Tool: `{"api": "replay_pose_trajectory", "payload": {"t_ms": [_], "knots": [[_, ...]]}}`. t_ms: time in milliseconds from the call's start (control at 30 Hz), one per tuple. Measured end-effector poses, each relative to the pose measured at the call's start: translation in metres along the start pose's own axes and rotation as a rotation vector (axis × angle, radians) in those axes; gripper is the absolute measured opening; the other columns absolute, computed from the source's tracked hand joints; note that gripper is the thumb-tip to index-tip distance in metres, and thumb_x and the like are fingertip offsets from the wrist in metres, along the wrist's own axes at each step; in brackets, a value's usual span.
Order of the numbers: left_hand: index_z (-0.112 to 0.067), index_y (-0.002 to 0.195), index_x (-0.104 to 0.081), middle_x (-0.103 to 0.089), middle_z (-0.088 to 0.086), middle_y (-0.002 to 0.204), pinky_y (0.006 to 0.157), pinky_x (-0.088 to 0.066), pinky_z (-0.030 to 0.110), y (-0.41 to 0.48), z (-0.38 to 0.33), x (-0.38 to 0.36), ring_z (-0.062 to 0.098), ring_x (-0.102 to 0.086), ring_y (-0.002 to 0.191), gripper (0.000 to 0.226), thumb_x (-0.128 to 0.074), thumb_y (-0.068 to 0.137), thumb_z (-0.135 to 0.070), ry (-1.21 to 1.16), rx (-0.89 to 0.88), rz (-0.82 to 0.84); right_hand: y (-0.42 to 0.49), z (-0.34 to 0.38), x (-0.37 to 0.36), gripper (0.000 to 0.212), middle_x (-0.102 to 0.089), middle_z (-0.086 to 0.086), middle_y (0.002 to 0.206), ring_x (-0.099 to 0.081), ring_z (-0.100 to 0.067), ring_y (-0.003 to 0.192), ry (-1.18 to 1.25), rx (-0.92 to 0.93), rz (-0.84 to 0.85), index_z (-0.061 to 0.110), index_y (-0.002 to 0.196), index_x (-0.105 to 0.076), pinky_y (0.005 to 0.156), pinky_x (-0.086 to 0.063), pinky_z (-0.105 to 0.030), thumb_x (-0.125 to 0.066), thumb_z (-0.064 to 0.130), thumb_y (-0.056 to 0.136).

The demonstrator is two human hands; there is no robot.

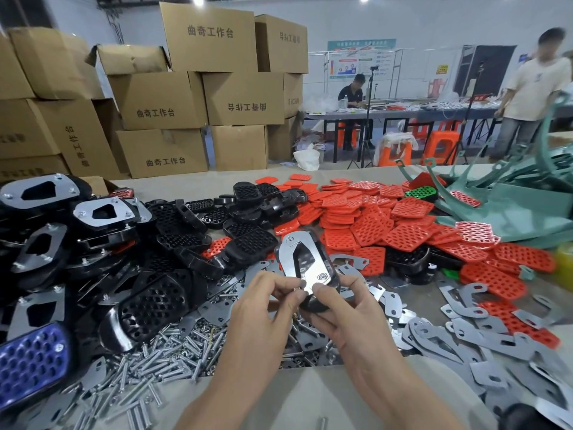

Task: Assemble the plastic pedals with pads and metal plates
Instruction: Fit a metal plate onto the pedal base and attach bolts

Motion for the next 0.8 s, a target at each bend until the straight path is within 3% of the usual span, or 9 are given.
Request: {"api": "replay_pose_trajectory", "payload": {"t_ms": [133, 300, 633, 800], "knots": [[-0.039, 0.089, -0.065, -0.067, -0.018, 0.092, 0.070, -0.046, 0.014, -0.0006, 0.0060, -0.0016, 0.006, -0.064, 0.081, 0.014, -0.071, 0.092, -0.026, -0.076, 0.084, 0.025, 0.0002, 0.0006, -0.0023, 0.024, -0.077, -0.020, 0.089, -0.078, -0.033, 0.089, 0.027, -0.001, 0.020, 0.018, 0.094, -0.063, 0.081, -0.063, -0.033, -0.081, 0.016, 0.078], [-0.036, 0.082, -0.064, -0.069, -0.013, 0.083, 0.051, -0.045, 0.011, 0.0008, 0.0065, -0.0032, 0.002, -0.058, 0.061, 0.020, -0.072, 0.090, -0.019, -0.193, 0.152, 0.044, 0.0004, 0.0003, -0.0038, 0.046, -0.077, -0.023, 0.097, -0.077, -0.034, 0.094, 0.035, -0.003, 0.063, 0.007, 0.105, -0.058, 0.081, -0.062, -0.031, -0.082, 0.024, 0.070], [-0.030, 0.079, -0.063, -0.070, -0.014, 0.083, 0.048, -0.043, 0.010, -0.0006, 0.0012, -0.0013, 0.002, -0.057, 0.060, 0.015, -0.071, 0.091, -0.028, -0.221, 0.154, 0.033, -0.0016, 0.0029, -0.0039, 0.046, -0.076, -0.025, 0.097, -0.077, -0.035, 0.095, 0.035, 0.008, 0.058, 0.007, 0.104, -0.057, 0.083, -0.062, -0.033, -0.083, 0.024, 0.071], [-0.033, 0.082, -0.064, -0.070, -0.015, 0.085, 0.058, -0.047, 0.013, 0.0008, 0.0046, -0.0031, 0.007, -0.061, 0.068, 0.016, -0.073, 0.090, -0.023, -0.211, 0.155, 0.048, -0.0026, 0.0021, -0.0029, 0.022, -0.077, -0.023, 0.097, -0.077, -0.034, 0.096, 0.032, -0.008, 0.050, 0.009, 0.103, -0.056, 0.082, -0.062, -0.032, -0.074, 0.007, 0.090]]}}
Point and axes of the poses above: each hand's wrist, its own y-axis towards the middle knuckle, its own x-axis out of the back of the hand, z = x × y, the point moved 10 cm from there along y, towards the middle knuckle
